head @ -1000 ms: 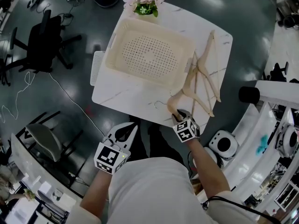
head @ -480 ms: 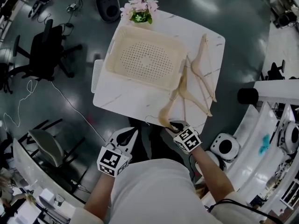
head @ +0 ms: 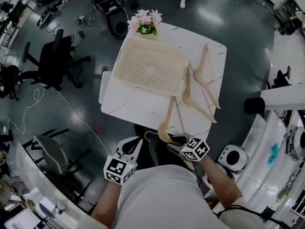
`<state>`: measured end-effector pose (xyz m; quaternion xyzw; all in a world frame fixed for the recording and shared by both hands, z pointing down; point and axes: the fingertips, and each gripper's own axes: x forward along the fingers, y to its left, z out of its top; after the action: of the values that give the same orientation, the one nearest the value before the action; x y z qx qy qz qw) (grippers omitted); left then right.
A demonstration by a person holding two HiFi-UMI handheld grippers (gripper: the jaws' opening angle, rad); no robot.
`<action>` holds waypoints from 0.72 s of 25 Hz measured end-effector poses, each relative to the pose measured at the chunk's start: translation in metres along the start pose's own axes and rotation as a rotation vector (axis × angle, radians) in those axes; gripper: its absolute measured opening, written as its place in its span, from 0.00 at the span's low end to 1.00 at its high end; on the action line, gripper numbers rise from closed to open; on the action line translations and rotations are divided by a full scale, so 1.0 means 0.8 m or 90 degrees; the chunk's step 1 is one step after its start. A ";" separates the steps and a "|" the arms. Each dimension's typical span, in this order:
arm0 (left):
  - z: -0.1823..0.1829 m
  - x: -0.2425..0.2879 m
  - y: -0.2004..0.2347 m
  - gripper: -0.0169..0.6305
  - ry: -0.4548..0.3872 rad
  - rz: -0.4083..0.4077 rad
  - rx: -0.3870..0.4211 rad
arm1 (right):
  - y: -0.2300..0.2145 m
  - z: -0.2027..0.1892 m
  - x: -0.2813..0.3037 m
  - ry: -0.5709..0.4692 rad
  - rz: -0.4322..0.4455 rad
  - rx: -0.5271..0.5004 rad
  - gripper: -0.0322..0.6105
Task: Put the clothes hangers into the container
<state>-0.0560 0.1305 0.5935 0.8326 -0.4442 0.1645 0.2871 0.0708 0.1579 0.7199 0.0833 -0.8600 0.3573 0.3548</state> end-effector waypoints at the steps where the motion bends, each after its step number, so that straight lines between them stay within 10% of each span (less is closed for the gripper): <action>1: 0.000 -0.003 -0.002 0.04 -0.004 0.004 0.000 | 0.005 0.003 -0.003 -0.006 0.014 0.008 0.26; 18: 0.019 -0.037 -0.001 0.04 -0.058 0.077 -0.005 | 0.066 0.048 -0.084 -0.034 0.219 0.014 0.25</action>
<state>-0.0713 0.1409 0.5657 0.8098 -0.5067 0.1418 0.2597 0.0782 0.1631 0.6265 -0.0520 -0.8668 0.4195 0.2645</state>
